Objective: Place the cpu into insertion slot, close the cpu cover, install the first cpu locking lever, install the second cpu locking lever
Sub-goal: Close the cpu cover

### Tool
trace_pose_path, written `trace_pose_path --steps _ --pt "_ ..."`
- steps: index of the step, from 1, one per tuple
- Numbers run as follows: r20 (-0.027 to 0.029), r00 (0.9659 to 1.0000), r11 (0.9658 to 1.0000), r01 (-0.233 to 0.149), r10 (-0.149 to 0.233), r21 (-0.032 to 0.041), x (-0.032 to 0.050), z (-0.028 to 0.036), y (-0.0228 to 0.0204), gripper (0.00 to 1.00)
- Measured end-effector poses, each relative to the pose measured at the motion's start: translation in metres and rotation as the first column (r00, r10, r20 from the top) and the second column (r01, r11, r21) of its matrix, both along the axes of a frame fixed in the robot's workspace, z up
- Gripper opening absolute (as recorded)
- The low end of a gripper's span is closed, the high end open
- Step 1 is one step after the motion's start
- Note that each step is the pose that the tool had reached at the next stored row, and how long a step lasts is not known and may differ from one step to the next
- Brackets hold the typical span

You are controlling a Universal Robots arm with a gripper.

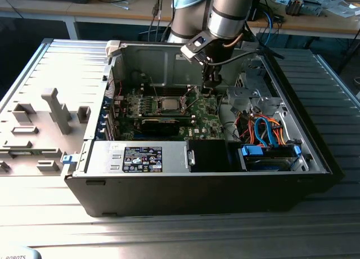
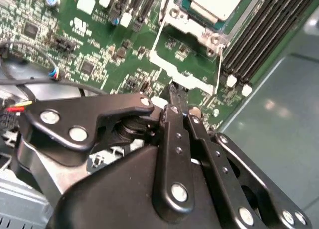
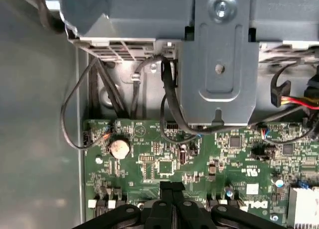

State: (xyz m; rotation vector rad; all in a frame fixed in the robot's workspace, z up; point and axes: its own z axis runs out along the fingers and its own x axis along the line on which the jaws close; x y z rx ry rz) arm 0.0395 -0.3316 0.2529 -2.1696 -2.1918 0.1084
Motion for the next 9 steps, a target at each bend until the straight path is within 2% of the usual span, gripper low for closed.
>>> trace_pose_path --steps 1,6,9 --pt "0.0018 1.0000 1.0000 0.000 0.000 0.0001 -0.0033 0.0000 0.0000 0.11" --pt "0.0225 0.9997 1.0000 0.000 0.000 0.0000 -0.0259 0.0000 0.0000 0.11" --pt "0.0284 0.9996 1.0000 0.000 0.000 0.0001 -0.0343 0.0000 0.0000 0.11"
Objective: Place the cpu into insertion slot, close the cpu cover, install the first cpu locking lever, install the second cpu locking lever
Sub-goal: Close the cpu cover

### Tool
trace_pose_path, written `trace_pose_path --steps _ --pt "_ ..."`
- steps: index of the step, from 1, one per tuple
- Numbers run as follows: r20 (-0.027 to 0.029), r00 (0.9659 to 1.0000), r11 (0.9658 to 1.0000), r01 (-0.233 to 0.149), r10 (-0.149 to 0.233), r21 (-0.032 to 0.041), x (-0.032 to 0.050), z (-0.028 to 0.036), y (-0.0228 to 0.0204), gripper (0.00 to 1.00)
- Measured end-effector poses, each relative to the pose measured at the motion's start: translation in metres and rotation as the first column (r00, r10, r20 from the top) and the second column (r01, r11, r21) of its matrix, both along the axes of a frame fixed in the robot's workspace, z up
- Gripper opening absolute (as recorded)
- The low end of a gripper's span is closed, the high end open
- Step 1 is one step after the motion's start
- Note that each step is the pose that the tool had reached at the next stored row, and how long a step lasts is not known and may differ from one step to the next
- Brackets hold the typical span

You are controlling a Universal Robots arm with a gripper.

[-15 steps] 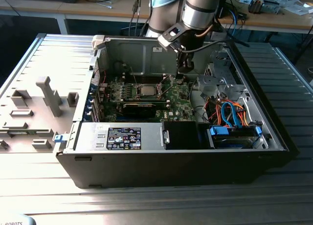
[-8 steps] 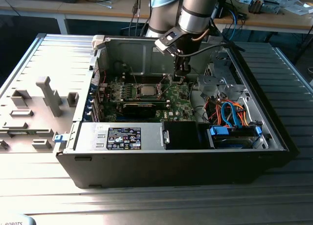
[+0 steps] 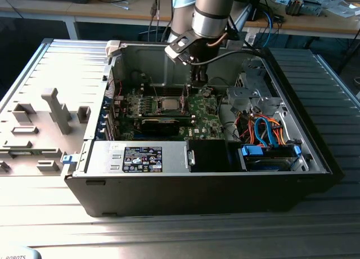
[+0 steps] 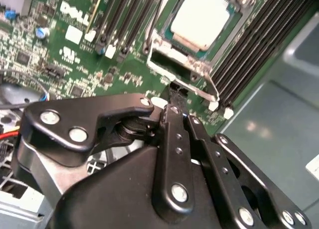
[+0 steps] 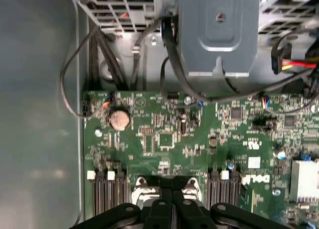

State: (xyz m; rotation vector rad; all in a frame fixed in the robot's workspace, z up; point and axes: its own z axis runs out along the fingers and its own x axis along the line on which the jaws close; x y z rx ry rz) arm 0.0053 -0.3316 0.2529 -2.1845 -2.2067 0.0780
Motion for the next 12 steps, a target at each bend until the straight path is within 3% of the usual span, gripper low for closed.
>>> trace_pose_path --steps 9,12 --pt "0.0017 1.0000 1.0000 -0.003 0.003 0.0035 -0.0182 -0.0019 0.0001 0.11" --pt "0.0019 1.0000 1.0000 -0.004 0.004 0.0075 -0.0294 -0.0048 0.0001 0.11"
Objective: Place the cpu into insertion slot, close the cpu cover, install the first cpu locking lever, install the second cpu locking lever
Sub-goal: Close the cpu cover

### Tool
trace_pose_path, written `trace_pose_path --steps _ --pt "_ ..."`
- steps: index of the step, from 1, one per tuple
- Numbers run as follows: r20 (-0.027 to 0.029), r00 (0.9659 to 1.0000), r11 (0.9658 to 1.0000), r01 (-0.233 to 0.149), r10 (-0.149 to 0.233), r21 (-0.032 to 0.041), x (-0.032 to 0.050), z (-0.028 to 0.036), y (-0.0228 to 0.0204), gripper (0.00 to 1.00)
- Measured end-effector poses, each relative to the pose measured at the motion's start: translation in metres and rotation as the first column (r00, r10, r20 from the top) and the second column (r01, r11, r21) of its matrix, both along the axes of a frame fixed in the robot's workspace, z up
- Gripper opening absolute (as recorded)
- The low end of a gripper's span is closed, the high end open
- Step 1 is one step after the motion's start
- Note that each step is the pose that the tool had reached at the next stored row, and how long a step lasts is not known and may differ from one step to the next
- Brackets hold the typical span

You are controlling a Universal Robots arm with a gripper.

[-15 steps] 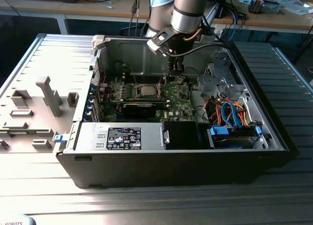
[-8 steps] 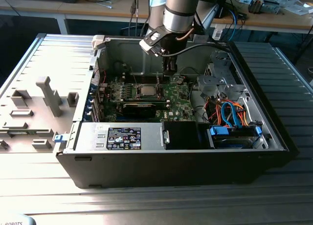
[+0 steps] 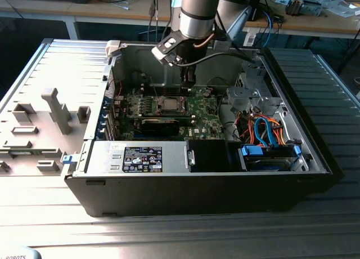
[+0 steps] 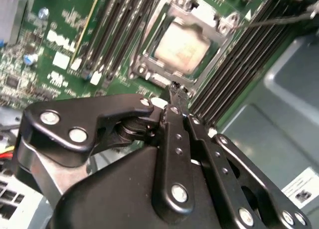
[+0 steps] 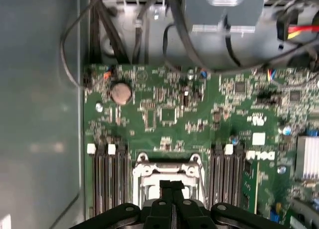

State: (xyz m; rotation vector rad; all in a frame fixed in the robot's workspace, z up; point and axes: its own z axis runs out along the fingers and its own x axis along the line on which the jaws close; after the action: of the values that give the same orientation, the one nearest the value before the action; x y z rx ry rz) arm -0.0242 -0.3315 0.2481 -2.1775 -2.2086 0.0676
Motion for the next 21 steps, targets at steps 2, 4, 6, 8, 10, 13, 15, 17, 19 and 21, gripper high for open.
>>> trace_pose_path --steps 2,4,6,8,10,13,15,17,19,21 --pt "-0.0001 1.0000 1.0000 -0.001 0.001 0.0011 -0.0063 -0.0021 0.0000 0.11" --pt "0.0000 1.0000 1.0000 -0.003 0.003 0.0016 -0.0118 -0.0047 -0.0001 0.11" --pt "0.0000 1.0000 1.0000 -0.007 0.007 0.0016 -0.0166 -0.0081 -0.0002 0.11" --pt "0.0000 0.9998 0.9998 -0.020 0.020 0.0018 -0.0207 -0.0130 -0.0002 0.11" --pt "0.0000 0.9994 0.9994 -0.035 0.035 0.0019 -0.0234 -0.0172 -0.0002 0.11" --pt "-0.0001 0.9990 0.9990 -0.046 0.046 0.0020 -0.0318 -0.0226 -0.0002 0.11" --pt "0.0001 0.9989 0.9989 -0.046 0.046 0.0021 -0.0405 -0.0256 -0.0002 0.11" --pt "0.0000 0.9988 0.9988 -0.048 0.048 0.0019 -0.0434 -0.0300 -0.0002 0.11" --pt "0.0000 0.9987 0.9987 -0.052 0.052 0.0021 -0.0434 -0.0329 -0.0002 0.11" --pt "0.0000 0.9985 0.9985 -0.054 0.054 0.0020 -0.0437 -0.0357 -0.0003 0.11"
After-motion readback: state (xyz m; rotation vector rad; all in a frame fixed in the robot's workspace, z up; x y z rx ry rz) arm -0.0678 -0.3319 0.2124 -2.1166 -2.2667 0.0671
